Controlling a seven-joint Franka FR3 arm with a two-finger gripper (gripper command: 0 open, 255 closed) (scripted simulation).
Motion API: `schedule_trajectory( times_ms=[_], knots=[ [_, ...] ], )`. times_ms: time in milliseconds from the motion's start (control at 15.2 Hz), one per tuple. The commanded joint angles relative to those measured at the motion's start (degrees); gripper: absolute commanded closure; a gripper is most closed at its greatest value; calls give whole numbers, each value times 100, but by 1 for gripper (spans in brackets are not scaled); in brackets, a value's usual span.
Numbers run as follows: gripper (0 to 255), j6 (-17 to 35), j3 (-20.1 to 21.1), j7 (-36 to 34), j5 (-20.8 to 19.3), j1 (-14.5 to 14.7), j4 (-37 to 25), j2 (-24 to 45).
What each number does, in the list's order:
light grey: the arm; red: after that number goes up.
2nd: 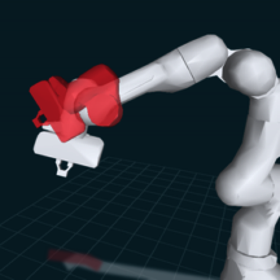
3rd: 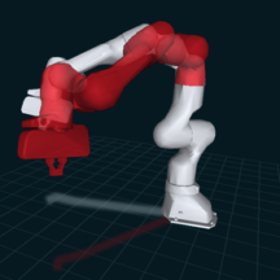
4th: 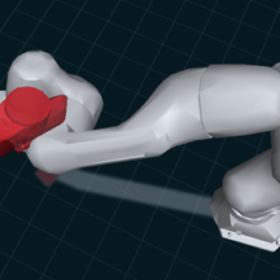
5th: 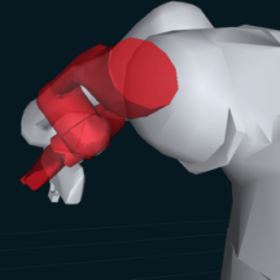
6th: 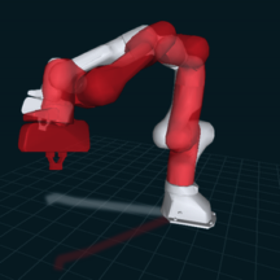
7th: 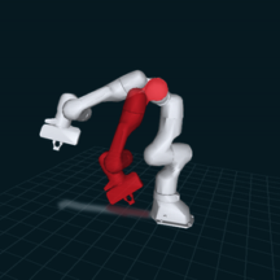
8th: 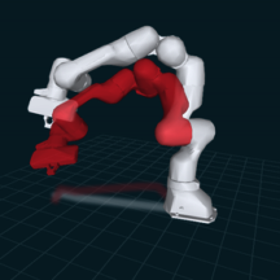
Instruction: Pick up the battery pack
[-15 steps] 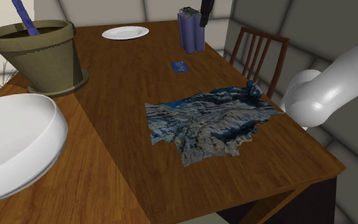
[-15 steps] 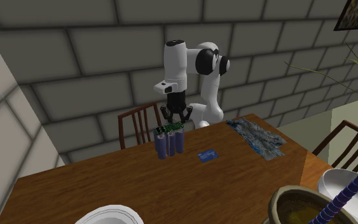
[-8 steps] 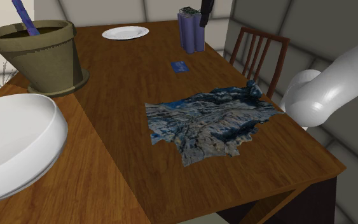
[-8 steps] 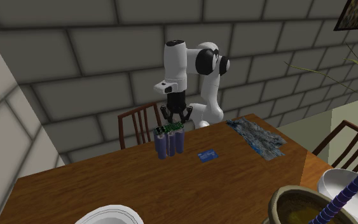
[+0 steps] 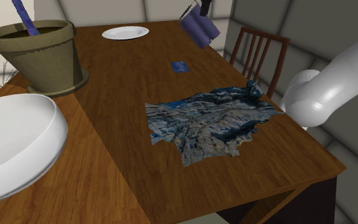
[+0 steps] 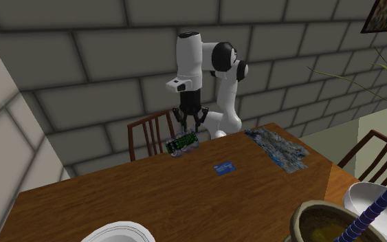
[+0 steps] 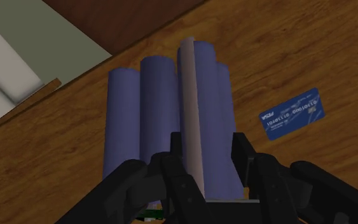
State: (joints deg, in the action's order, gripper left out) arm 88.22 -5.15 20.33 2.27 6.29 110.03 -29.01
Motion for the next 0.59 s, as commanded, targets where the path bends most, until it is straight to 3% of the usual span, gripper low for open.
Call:
schedule_trajectory(
  times_ms=[0,528],
  knots=[
    [255,-157,1,-11,4,4,-210,47],
    [255,-629,-9,-29,22,19,-929,294]
  ],
)
